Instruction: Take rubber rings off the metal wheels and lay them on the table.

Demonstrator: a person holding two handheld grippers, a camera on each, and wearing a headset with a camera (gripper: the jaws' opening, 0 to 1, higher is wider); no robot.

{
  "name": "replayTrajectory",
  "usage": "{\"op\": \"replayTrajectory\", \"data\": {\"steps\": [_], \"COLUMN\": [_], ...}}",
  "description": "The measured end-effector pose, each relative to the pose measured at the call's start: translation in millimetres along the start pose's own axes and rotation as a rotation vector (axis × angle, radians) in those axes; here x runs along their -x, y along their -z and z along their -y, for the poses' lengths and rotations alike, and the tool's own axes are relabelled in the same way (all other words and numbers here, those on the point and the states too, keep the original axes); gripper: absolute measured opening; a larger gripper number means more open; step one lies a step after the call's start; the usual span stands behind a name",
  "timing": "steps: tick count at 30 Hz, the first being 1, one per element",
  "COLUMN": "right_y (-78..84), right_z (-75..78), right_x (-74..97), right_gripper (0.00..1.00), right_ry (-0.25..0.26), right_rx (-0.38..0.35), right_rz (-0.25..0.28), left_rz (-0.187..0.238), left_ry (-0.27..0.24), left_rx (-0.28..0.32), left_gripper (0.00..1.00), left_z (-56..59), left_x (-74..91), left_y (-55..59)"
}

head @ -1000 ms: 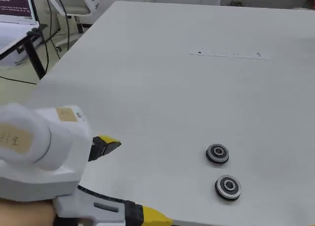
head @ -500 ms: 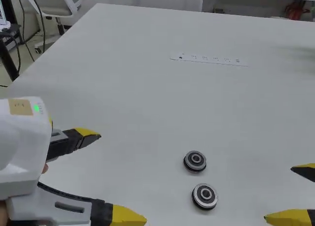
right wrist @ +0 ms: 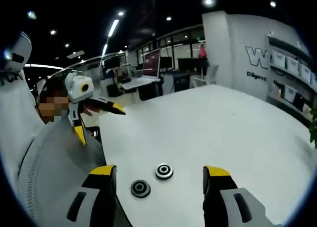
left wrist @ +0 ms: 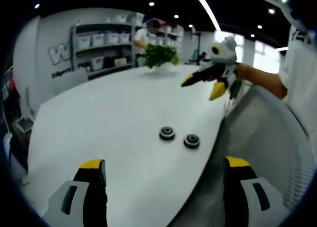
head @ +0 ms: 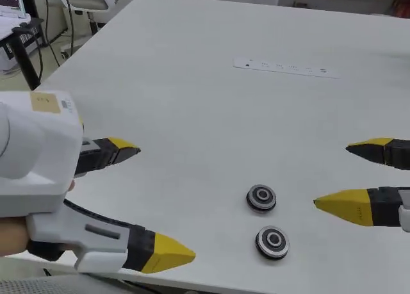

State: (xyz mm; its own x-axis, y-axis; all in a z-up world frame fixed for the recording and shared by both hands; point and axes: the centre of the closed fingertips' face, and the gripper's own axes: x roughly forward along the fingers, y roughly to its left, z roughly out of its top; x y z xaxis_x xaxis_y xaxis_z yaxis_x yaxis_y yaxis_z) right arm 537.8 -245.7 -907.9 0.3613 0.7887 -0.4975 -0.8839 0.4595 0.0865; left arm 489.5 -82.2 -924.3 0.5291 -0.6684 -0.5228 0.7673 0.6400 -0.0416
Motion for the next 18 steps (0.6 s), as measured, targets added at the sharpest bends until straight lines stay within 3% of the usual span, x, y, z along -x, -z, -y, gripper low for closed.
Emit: {"op": "replayTrajectory", "data": {"steps": [4, 7, 11, 18], "right_y": [17.5, 27.9, 34.9, 34.8], "right_z": [-5.8, -10.4, -15.2, -32.9], "right_x": [-0.7, -1.8, -7.1, -13.5], "right_gripper": [0.67, 0.63, 0.62, 0.57], "right_ry": [-0.03, -0.046, -0.071, -0.143], "right_rx": [-0.049, -0.025, 0.001, 0.029], "right_rz": [-0.005, -0.045, -0.08, -0.066], "left_rz": [-0.003, -0.015, -0.009, 0.007], "left_ry": [0.004, -0.001, -0.006, -0.001], "left_rx": [0.012, 0.017, 0.034, 0.049], "left_gripper": [1.0, 1.0, 1.0, 1.0], "left_z": [1.4, 0.1, -1.9, -0.4], "left_x": [-1.0, -1.5, -1.8, -4.1], "left_y": [3.4, 8.0, 8.3, 7.8]}}
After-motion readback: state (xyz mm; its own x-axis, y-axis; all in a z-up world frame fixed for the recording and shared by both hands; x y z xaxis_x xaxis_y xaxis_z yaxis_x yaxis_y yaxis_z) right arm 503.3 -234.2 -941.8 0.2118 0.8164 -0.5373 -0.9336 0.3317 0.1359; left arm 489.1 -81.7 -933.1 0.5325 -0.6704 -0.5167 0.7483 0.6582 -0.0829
